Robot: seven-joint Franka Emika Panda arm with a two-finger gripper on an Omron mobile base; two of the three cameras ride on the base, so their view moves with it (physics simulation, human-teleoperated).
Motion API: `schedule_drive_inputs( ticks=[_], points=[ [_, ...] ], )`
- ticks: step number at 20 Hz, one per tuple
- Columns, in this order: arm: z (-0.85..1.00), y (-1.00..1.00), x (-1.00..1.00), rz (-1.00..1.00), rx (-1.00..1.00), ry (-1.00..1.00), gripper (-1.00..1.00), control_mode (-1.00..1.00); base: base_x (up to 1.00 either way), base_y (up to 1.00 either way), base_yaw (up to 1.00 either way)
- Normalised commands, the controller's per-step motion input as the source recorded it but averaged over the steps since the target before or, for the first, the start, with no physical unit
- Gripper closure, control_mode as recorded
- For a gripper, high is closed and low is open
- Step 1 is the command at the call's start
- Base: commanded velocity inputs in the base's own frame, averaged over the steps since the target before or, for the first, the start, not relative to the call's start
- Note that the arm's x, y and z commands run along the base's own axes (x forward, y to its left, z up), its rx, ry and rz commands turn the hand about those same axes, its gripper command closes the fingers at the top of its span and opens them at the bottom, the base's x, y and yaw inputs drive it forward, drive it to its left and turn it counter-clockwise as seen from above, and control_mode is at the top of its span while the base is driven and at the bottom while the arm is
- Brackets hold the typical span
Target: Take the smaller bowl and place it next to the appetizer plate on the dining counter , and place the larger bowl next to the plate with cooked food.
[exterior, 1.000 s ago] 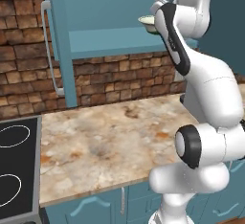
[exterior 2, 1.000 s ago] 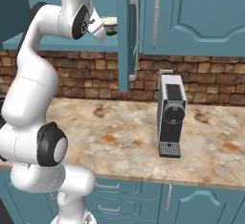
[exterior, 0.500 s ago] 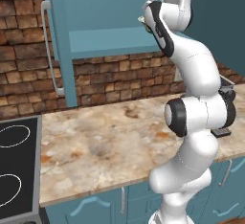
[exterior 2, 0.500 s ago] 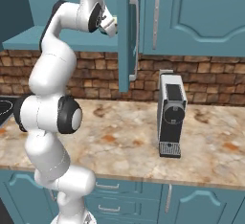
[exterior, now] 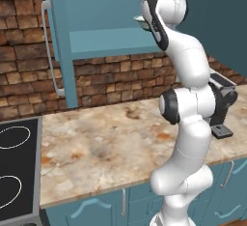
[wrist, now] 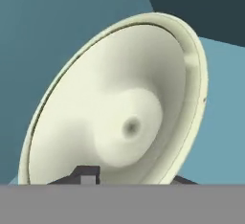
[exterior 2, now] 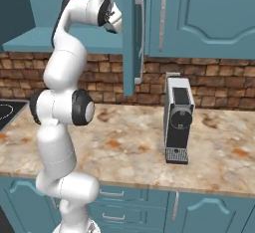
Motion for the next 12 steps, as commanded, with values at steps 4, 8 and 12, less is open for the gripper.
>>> schedule_drive_inputs(
  ticks=[4, 8, 12],
  points=[
    [-0.73, 0.48, -0.98, 0.09, -0.04, 0.03, 1.00, -1.00, 0.00, 0.00, 0.00],
    [-0.09, 0.52, -1.00, 0.10, 0.00, 0.02, 1.00, -1.00, 0.00, 0.00, 0.00],
    [-0.35, 0.13, -1.00, 0.10, 0.00, -0.06, 1.00, -1.00, 0.00, 0.00, 0.00]
  ],
)
